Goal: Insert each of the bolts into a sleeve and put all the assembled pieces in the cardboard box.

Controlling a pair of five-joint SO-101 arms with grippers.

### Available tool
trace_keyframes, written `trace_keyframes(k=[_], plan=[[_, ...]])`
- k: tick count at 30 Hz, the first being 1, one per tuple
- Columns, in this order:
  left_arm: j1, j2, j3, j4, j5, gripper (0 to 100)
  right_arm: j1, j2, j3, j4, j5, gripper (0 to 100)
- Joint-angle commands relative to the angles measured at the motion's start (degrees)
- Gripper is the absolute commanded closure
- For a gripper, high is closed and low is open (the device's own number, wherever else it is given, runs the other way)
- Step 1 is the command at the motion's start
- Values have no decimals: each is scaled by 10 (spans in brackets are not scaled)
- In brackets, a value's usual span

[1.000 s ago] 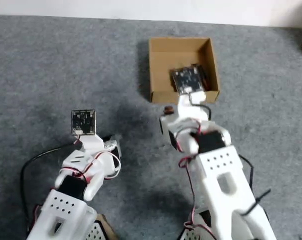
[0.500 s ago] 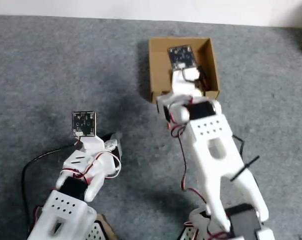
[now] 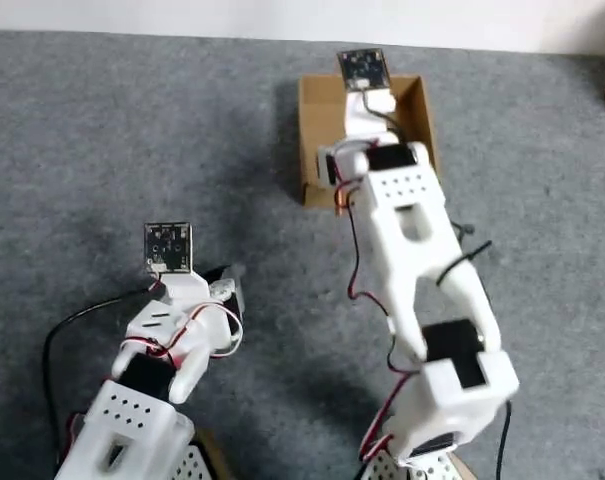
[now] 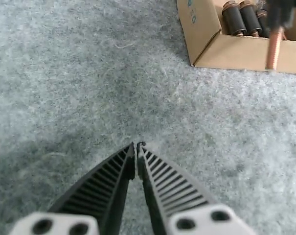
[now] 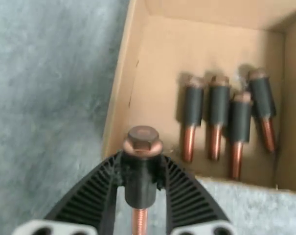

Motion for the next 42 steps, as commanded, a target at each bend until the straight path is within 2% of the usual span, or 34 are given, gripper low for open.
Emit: trace_keyframes(k=[1,4,18,26,32,42], plan=[[-5,-2,-6,-11,-4,973,8,26,-113,-14,12,995],[-5,-2,-6,-11,-4,973,8,72,-170,-13,40,995],[-5,-2,-5,-11,-29,973,30,232,-354,20,38,995],[-5,-2,-5,-11,-30,973,37,290,-358,20,37,995],[-5,-2,-5,-11,-31,973,33,304,-357,21,-7,995],[-5,-2,-5,-11,-32,973,17,305,-355,20,-4,995]])
